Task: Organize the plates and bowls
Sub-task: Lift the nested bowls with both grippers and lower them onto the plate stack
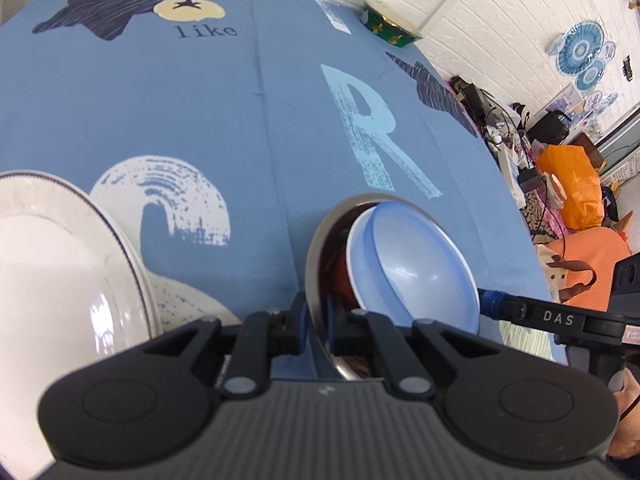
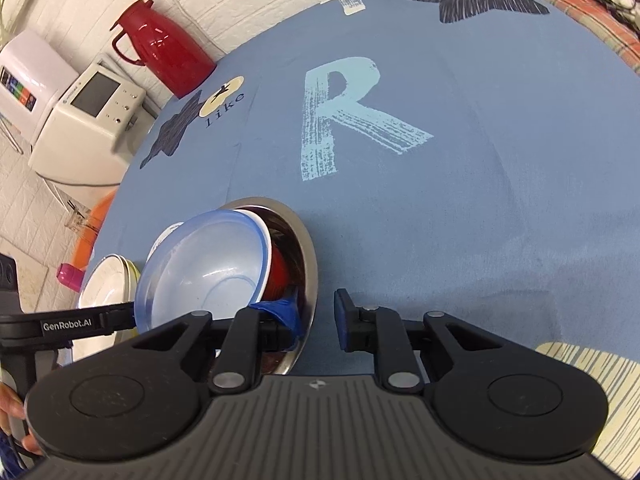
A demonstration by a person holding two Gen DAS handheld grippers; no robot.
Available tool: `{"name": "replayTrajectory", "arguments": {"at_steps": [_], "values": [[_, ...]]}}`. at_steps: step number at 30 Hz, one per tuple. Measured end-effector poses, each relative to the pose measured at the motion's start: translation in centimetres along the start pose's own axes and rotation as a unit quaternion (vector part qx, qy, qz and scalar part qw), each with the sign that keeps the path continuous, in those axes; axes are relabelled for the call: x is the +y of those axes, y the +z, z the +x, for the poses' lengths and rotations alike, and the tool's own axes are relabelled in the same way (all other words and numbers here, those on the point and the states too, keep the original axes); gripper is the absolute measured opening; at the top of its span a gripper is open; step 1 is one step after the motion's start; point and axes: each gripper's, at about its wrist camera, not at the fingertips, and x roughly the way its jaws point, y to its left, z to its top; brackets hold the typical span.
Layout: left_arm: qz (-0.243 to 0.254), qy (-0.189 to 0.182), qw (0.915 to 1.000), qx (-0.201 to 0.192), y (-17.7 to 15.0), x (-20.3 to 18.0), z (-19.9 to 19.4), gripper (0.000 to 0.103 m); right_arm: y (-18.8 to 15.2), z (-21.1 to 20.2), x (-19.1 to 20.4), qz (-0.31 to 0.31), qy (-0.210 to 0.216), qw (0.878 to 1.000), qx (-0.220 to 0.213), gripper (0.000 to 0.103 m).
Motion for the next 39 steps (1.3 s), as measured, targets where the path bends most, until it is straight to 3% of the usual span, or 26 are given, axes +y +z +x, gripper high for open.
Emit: {"name": "replayTrajectory", "arguments": {"at_steps": [8, 14, 18, 23, 27, 29, 31, 34, 39], "values": [[0.006, 0.009, 0.9999, -0.006, -0.1, -0.2, -0.1, 0.000, -0.2, -0.1, 0.9, -0.008, -0.015, 1.000, 0.002, 0.000], [-0.001, 0.023, 0.9997, -0.004, 0.7, 0.1, 0.0, 0.000, 0.1, -0.4, 1.5, -0.026, 0.008, 0.999, -0.020, 0.000], [0.000, 0.019, 0.9998, -0.009, 0.8, 0.4, -0.1, 0.000, 0.0, 0.7, 1.2, -0.024, 0.007, 1.000, 0.000, 0.000], [0.027, 0.033, 0.9988, -0.026, 0.2, -0.2, -0.1, 0.000, 0.3, 0.9, 0.6, 0.010, -0.002, 1.000, 0.017, 0.012], [0.038, 0.036, 0.9982, -0.030, 0.0, -0.3, 0.1, 0.000, -0.1, 1.0, 2.0, -0.049, -0.047, 0.998, 0.011, 0.022], [0.032, 0.033, 0.9985, -0.031, -0.1, 0.0, 0.0, 0.000, -0.2, 1.0, 2.5, -0.067, -0.059, 0.996, 0.002, 0.021], [0.027, 0.026, 0.9990, -0.027, 0.0, 0.2, -0.1, 0.000, -0.5, 0.9, 2.2, -0.071, -0.045, 0.996, -0.007, 0.009], [0.009, 0.012, 0.9998, -0.016, 0.1, 0.6, -0.1, 0.000, -0.3, 0.9, 1.0, -0.019, -0.009, 1.000, -0.004, 0.000], [-0.001, 0.016, 0.9999, -0.001, 0.4, 0.5, 0.0, 0.000, -0.4, 0.9, 1.1, 0.031, -0.007, 0.999, 0.006, 0.000]]}}
